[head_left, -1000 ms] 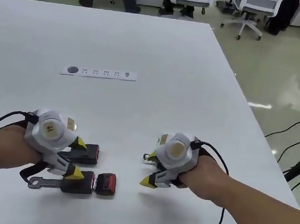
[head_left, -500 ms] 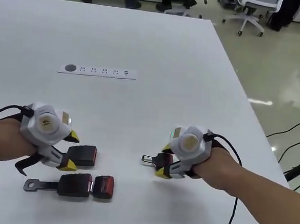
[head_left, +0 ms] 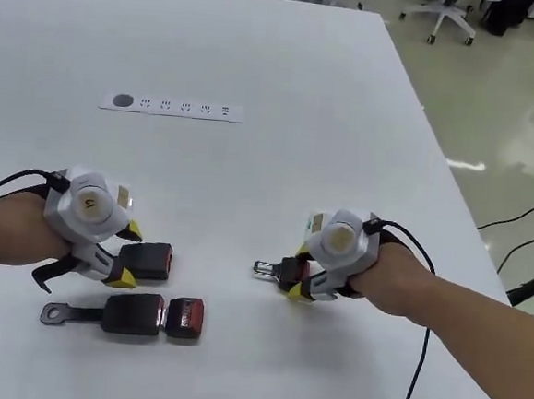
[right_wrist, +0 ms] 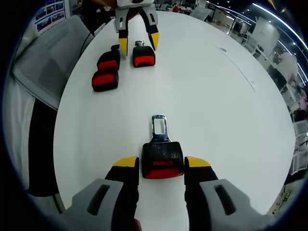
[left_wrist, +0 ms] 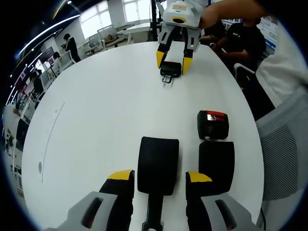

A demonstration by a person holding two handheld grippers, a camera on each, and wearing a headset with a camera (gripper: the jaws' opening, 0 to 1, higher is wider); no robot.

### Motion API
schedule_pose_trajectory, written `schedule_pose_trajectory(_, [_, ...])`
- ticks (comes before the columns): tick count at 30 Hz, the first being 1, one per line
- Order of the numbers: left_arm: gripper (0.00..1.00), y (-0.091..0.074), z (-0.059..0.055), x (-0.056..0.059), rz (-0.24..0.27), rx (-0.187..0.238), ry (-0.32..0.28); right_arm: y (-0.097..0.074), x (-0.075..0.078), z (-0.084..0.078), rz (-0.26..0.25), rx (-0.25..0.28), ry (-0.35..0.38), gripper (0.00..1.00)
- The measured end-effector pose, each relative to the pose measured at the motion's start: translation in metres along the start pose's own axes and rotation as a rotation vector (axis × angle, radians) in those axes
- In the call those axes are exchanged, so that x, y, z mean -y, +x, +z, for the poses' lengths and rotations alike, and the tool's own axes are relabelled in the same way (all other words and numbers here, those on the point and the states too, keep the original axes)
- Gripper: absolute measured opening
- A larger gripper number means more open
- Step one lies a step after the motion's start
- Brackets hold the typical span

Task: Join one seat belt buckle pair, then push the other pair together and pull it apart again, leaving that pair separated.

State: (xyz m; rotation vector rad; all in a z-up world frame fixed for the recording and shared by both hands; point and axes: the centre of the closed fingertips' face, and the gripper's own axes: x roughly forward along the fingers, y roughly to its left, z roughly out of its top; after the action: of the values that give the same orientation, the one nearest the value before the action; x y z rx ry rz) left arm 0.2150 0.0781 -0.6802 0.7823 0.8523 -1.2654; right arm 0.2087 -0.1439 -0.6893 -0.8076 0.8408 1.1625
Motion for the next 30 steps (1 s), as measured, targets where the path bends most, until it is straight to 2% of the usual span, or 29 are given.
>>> schedule_pose_trajectory(1, [0.43, -0.001, 0.001, -0.002, 0.006, -0.003, -0.018, 0.001, 0.0, -0.002, 0.003, -0.006, -0.006, 0.34])
schedule_pose_trajectory(5, [0.41, -0.002, 0.001, -0.004, 0.006, 0.004, -0.022, 0.002, 0.001, 0.0, 0.025, 0.008, 0.008, 0.33])
schedule_pose_trajectory(11, [0.36, 0.004, -0.004, -0.002, -0.018, -0.017, -0.008, 0.007, 0.004, 0.003, 0.054, 0.003, -0.015, 0.33])
schedule_pose_trajectory(16, [0.34, 0.011, -0.006, -0.003, -0.029, -0.017, -0.001, 0.006, 0.002, 0.003, 0.072, 0.004, -0.022, 0.33])
schedule_pose_trajectory(23, [0.34, 0.012, -0.004, -0.004, -0.051, -0.016, 0.019, 0.007, 0.004, 0.001, 0.081, -0.002, -0.031, 0.33])
schedule_pose_trajectory(30, [0.34, 0.012, -0.004, -0.007, -0.071, -0.035, 0.048, 0.006, 0.009, -0.002, 0.08, -0.012, -0.031, 0.33])
